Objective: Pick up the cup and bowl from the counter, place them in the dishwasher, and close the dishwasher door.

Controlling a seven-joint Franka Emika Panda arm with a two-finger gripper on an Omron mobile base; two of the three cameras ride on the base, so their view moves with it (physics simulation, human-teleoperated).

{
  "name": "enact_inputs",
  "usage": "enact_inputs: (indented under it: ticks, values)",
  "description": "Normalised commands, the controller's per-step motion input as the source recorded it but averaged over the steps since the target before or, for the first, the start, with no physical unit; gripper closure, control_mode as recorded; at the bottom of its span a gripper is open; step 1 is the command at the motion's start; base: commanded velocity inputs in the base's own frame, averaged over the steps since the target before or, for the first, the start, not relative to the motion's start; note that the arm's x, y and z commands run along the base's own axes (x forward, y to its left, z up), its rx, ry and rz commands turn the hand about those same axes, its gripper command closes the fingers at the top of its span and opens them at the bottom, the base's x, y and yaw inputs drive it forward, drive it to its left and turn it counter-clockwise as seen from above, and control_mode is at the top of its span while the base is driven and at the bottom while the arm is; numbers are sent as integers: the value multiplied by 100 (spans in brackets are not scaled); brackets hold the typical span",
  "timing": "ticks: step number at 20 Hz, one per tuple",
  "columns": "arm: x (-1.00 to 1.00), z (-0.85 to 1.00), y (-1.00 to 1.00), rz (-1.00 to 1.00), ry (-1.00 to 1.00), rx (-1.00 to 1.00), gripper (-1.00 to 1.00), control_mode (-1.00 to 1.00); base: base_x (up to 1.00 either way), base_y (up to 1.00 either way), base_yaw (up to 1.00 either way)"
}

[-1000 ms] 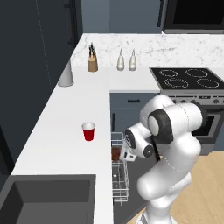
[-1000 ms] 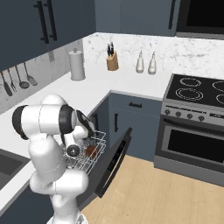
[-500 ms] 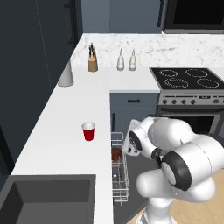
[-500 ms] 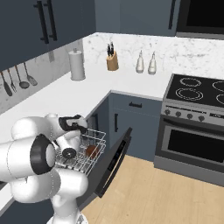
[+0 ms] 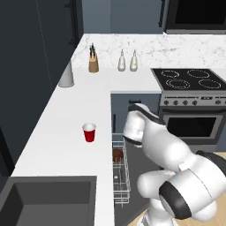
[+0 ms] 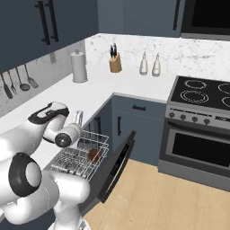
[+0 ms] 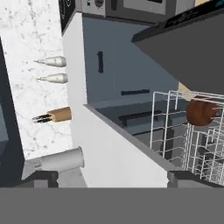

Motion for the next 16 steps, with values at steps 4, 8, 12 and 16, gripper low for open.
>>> enact_inputs:
  ticks: [4, 8, 12, 16]
  values:
    - [-4, 52, -21, 20, 29, -25, -100, -100, 0, 0, 0]
    - [-23, 84, -38, 25, 28, -15, -100, -100, 0, 0, 0]
    - [-42, 100, -39, 29, 12, -10, -100, -100, 0, 0, 0]
    - [-49, 100, -34, 31, 3, -8, -100, -100, 0, 0, 0]
